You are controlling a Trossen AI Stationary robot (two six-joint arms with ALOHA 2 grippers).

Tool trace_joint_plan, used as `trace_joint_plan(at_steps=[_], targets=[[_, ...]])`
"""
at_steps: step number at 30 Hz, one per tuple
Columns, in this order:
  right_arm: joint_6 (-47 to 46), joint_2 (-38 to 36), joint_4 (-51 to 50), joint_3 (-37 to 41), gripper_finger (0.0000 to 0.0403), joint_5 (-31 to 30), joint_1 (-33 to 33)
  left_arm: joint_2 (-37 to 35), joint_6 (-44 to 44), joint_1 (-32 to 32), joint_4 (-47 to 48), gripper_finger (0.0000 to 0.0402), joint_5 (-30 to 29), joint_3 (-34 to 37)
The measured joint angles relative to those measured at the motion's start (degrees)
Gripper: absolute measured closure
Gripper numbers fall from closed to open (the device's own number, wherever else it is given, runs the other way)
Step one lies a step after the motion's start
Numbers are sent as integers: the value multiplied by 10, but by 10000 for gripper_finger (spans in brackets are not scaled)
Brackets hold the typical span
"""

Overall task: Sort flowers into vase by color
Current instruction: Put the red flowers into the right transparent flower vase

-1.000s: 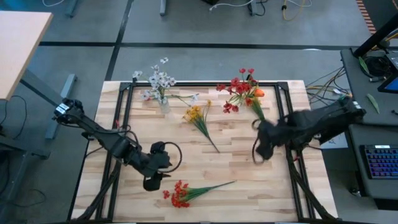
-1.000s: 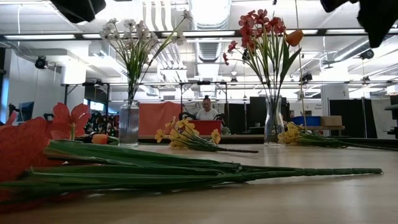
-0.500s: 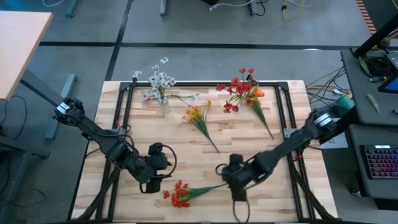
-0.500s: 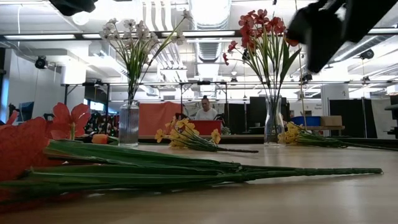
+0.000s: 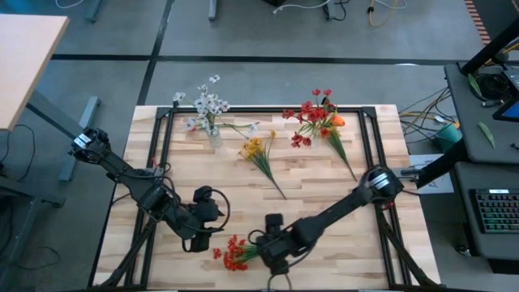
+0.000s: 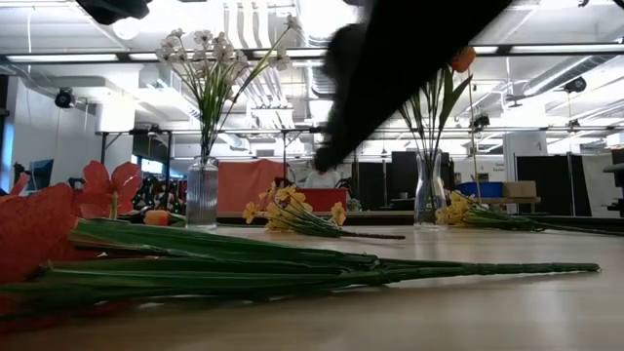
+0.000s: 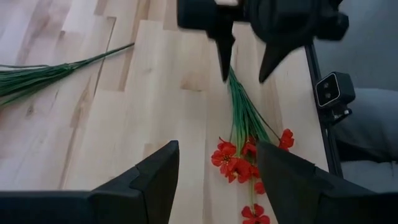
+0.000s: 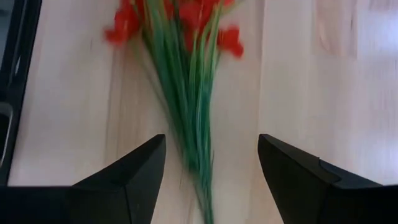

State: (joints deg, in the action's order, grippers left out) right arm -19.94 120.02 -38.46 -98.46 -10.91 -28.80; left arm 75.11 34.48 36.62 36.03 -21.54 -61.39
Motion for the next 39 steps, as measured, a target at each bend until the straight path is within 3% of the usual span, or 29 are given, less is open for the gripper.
trace_joint_plan(at_steps=[11, 19, 24, 28, 31, 39], targets=[[30, 128, -60, -167, 156, 9, 10, 0, -14, 0, 6, 202, 0, 0], [22, 171, -92, -207, 167, 25, 11, 0, -24, 1, 9, 202, -6, 0], [16, 173, -96, -206, 226, 23, 12, 0, -25, 0, 9, 202, -25, 0], [19, 173, -93, -205, 312, 29, 13, 1, -43, 0, 1, 202, -33, 0], [35, 171, -96, -205, 375, 40, 13, 1, -44, 0, 0, 203, -73, 0], [72, 104, -143, -184, 384, 4, 2, 0, -103, 0, 1, 203, -95, 0]])
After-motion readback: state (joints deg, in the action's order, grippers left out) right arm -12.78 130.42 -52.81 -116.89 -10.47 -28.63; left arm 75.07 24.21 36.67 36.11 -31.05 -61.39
